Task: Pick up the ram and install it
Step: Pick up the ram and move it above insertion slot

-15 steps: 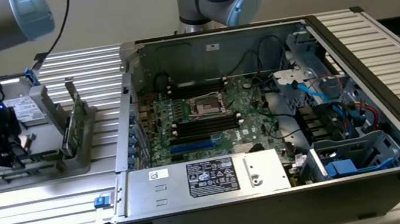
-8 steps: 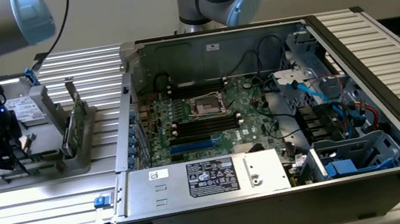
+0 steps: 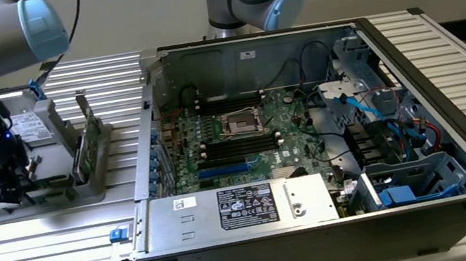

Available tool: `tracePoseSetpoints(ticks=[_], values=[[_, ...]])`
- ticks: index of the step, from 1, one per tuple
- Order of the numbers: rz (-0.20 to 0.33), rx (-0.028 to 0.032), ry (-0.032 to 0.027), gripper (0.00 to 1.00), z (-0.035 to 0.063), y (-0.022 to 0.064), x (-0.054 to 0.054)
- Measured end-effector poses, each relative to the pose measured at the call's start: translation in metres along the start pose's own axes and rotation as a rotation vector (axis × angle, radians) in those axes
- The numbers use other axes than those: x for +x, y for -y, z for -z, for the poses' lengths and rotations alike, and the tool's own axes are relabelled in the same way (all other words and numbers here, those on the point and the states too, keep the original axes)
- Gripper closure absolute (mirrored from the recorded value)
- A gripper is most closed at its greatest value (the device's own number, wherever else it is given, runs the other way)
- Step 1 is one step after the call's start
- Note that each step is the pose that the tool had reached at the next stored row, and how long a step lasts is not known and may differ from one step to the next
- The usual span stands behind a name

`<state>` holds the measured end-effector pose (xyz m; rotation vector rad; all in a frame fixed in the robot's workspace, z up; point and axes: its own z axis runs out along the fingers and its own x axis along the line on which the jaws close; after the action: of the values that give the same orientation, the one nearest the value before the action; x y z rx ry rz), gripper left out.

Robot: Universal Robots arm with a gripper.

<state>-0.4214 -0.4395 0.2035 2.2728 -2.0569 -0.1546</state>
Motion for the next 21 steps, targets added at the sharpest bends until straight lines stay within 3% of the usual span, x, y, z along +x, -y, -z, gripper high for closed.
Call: tracePoseSetpoints(ticks=[10,21], values=[[0.002,-0.0004,-0.0046,0.63,-0.0132,0.0013,0.001],[0.001,-0.0006,-0.0052,0.63,-0.0135,0.0013,0.001]])
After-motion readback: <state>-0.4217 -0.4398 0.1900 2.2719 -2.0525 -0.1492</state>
